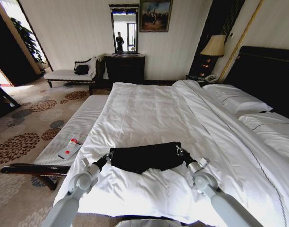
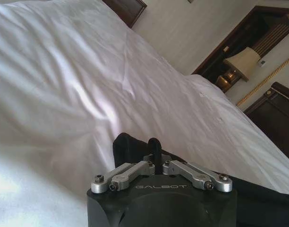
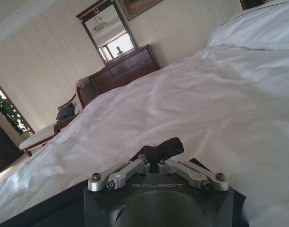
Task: Fold the clothes on the bed.
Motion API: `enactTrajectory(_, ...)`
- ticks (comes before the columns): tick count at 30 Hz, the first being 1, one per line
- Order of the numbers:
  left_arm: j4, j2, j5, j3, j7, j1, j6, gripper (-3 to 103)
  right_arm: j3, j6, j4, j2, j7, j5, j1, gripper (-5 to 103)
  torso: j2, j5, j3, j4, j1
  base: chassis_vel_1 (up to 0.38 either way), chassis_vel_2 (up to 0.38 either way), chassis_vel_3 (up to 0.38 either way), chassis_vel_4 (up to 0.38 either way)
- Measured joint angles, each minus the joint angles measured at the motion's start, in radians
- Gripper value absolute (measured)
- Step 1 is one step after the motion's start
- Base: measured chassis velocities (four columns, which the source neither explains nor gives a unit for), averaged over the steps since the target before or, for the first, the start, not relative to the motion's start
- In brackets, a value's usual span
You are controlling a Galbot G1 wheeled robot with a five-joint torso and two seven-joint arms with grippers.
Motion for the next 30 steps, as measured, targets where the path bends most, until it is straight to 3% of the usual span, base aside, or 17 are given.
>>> enactTrajectory(6,0.005,-0.002,0.033,-0.006,0.007,0.03,-0.009,2,0.018,0.005,-0.012,0.014,-0.001,-0.031,-0.037,2,0.0,0.0,0.0,0.0001,0.0,0.0,0.0,0.0,0.0)
enactTrajectory(14,0.028,-0.021,0.035,0.007,-0.006,-0.018,-0.013,2,0.011,0.009,-0.042,0.032,0.002,-0.05,-0.025,2,0.0,0.0,0.0,0.0,0.0,0.0,0.0,0.0,0.0)
enactTrajectory(17,0.026,-0.02,0.034,0.006,-0.014,-0.031,-0.017,5,0.012,0.012,-0.022,0.031,0.006,-0.061,-0.037,4,0.0,-0.0001,0.0,-0.0002,0.0,0.0,0.0,0.0,0.0)
enactTrajectory(18,0.018,-0.015,0.034,0.003,-0.015,-0.03,-0.018,5,0.016,0.014,-0.008,0.028,0.008,-0.065,-0.046,9,0.0,0.0,0.0,-0.0002,0.0,0.0,0.0,0.0,0.0)
enactTrajectory(19,0.001,-0.009,0.033,-0.003,-0.016,-0.026,-0.019,11,0.026,0.016,0.019,0.022,0.013,-0.068,-0.06,9,0.0,0.0,0.0,-0.0002,0.0,0.0,0.0,0.0,0.0)
enactTrajectory(21,-0.039,0.005,0.031,-0.02,-0.017,-0.008,-0.02,22,0.051,0.015,0.073,0.012,0.035,-0.069,-0.088,26,0.0,-0.0001,0.0,0.0001,0.0,0.0,0.0,0.0,0.0)
enactTrajectory(23,-0.058,0.011,0.028,-0.029,-0.018,0.0,-0.02,22,0.065,0.014,0.098,0.007,0.049,-0.071,-0.103,26,0.0,-0.0001,0.0,0.0002,0.0,0.0,0.0,0.0,0.0)
enactTrajectory(24,-0.084,0.018,0.021,-0.047,-0.021,0.011,-0.021,27,0.092,0.009,0.143,0.001,0.079,-0.077,-0.13,26,0.0,-0.0002,0.0,0.0002,0.0,0.0,0.0,0.0,0.0)
enactTrajectory(25,-0.103,0.022,0.015,-0.061,-0.022,0.018,-0.021,32,0.111,0.004,0.171,-0.002,0.098,-0.078,-0.146,37,0.0,-0.0001,0.0,0.0,0.0,0.0,0.0,0.0,0.0)
enactTrajectory(27,-0.16,0.028,-0.027,-0.108,-0.028,0.029,-0.022,43,0.163,-0.013,0.248,-0.008,0.144,-0.065,-0.175,48,0.0,-0.0003,0.0,-0.0003,0.0,0.0,0.0,0.0,0.0)
enactTrajectory(28,-0.16,0.028,-0.027,-0.108,-0.028,0.029,-0.022,43,0.163,-0.013,0.248,-0.008,0.144,-0.065,-0.175,48,0.0,-0.0003,0.0,-0.0003,0.0,0.0,0.0,0.0,0.0)
enactTrajectory(30,-0.22,0.03,-0.096,-0.148,-0.052,0.015,-0.014,55,0.203,-0.056,0.323,-0.021,0.202,0.002,-0.163,54,0.0,-0.0002,0.0,0.0002,0.0,0.0,0.0,0.0,0.0)
